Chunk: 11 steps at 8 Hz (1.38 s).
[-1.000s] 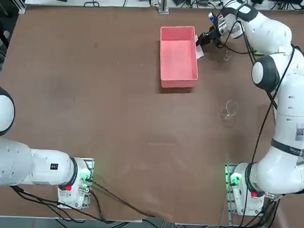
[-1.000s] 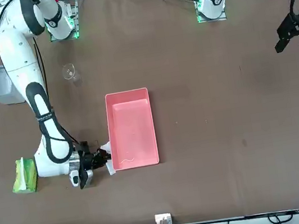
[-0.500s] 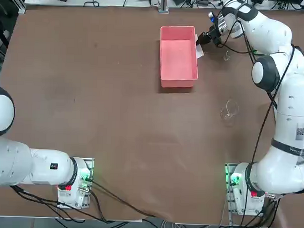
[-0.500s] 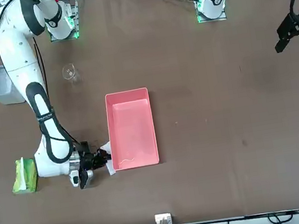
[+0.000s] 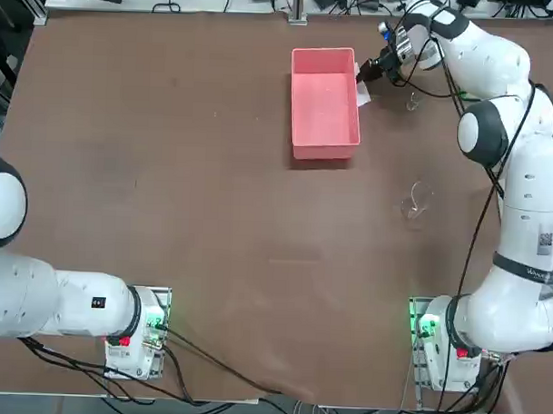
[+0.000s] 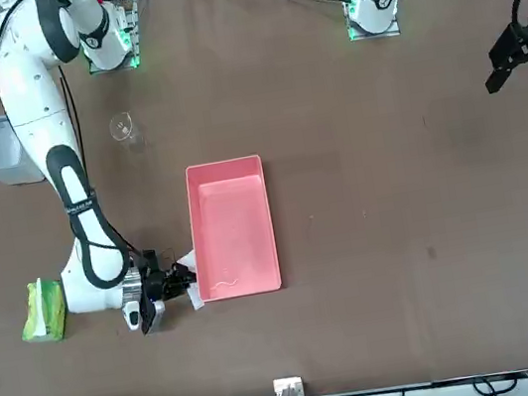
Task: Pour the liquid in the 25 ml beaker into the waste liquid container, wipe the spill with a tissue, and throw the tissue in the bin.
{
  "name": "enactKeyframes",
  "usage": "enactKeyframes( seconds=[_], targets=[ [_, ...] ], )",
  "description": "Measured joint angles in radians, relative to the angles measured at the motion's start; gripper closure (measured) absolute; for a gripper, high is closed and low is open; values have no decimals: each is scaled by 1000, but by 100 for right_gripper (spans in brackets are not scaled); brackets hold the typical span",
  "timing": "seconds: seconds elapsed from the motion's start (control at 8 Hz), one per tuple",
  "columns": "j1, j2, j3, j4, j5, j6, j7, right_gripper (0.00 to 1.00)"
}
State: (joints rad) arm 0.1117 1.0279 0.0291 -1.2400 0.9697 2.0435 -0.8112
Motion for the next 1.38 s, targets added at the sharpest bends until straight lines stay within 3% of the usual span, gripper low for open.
enactKeyframes(
  seconds=[1.0, 1.38],
  targets=[
    [-2, 0, -4, 10, 1, 1, 15, 95],
    [-16, -5, -43, 67, 1, -89, 16, 95]
  ],
)
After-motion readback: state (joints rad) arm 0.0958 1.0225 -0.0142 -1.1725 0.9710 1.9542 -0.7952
